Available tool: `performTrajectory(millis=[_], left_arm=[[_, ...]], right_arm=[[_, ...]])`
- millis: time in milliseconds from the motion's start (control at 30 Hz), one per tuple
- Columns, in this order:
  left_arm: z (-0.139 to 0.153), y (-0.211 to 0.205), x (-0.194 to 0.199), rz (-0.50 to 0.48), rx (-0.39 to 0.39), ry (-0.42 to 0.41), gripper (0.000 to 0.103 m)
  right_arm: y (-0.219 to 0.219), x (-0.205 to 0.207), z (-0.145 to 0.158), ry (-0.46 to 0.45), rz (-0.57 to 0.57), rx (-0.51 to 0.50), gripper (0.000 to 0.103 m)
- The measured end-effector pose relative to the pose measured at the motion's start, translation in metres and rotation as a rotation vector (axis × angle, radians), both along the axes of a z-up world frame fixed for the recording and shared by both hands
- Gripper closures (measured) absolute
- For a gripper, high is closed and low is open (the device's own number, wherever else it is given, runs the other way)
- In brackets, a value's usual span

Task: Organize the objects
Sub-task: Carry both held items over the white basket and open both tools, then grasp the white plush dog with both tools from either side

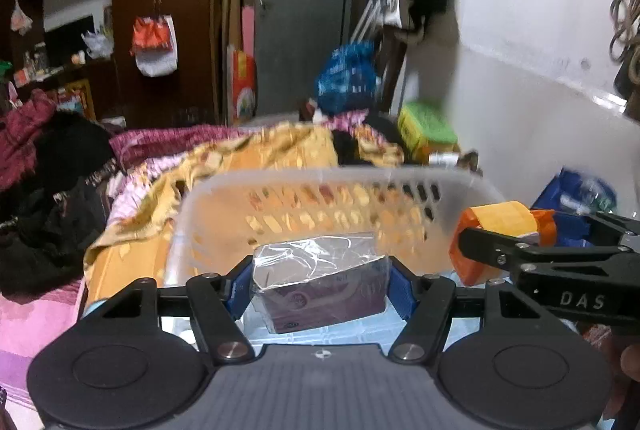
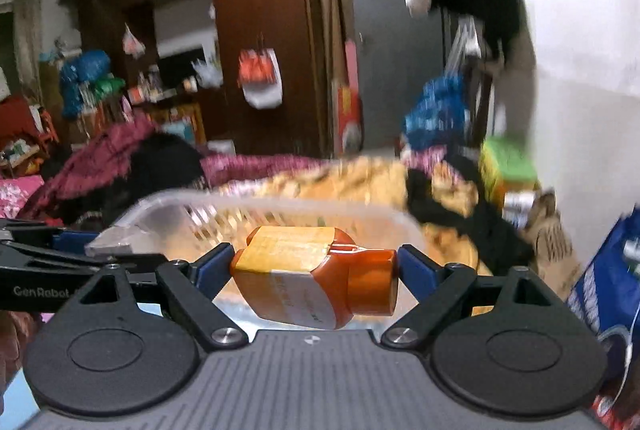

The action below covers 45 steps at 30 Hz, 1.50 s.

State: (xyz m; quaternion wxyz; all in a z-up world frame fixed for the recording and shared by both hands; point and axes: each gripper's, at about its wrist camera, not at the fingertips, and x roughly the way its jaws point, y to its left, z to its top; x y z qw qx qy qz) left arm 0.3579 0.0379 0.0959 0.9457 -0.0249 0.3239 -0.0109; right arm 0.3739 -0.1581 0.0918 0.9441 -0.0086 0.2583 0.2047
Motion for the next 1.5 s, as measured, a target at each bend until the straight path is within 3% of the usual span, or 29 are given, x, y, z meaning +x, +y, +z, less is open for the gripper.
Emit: performTrajectory(millis=[167,333,433,600,800,933,1033,1167,1267,1367,1500], left_arm=[[-0.019,0.005,0.025,0.006,-0.006,0.105,0.033],[-0.031,-0.001,0.021,-0.011,0.017,0.134,0.030],[-0.032,0.000,0.013,-0.012,-0.002,0.105,0.026],[-0.017,0.001,-0.014,-0.032,-0.059,-0.002,0.016],[0.002,-0.004,-0.094,-0.097,-0.029,-0.172,0.015],[-0.013,-0.003,-0.172,-0.083,0.033,-0.292,0.015],[-0.036,0.002,-0.238,-0.058,0.058,-0.375,0.015],[-0.071,0.013,-0.311,-0.015,0.018,-0.395,0.015],[-0.088,0.013,-0.345,0.048,0.028,-0.410,0.015],[-0.102,0.001,-0.348,0.023,0.106,-0.398,0.015],[-0.114,-0.009,-0.344,-0.023,0.136,-0.372,0.018]], right_arm=[[0.003,0.010,-0.014,0.065,0.000,-0.035,0.013],[0.003,0.006,-0.007,0.083,0.012,-0.081,0.012],[0.000,0.004,-0.006,0.076,0.011,-0.051,0.010],[-0.016,-0.014,0.011,-0.027,-0.011,0.021,0.000],[-0.060,-0.084,0.022,-0.135,0.032,0.156,0.000],[-0.092,-0.155,-0.011,-0.187,0.019,0.229,0.000],[-0.100,-0.209,-0.052,-0.195,0.098,0.260,0.000],[-0.090,-0.262,-0.095,-0.142,0.213,0.266,0.000],[-0.074,-0.285,-0.103,-0.184,0.284,0.273,0.000],[-0.059,-0.291,-0.105,-0.221,0.324,0.220,0.001],[-0.047,-0.277,-0.121,-0.115,0.377,0.226,0.018]])
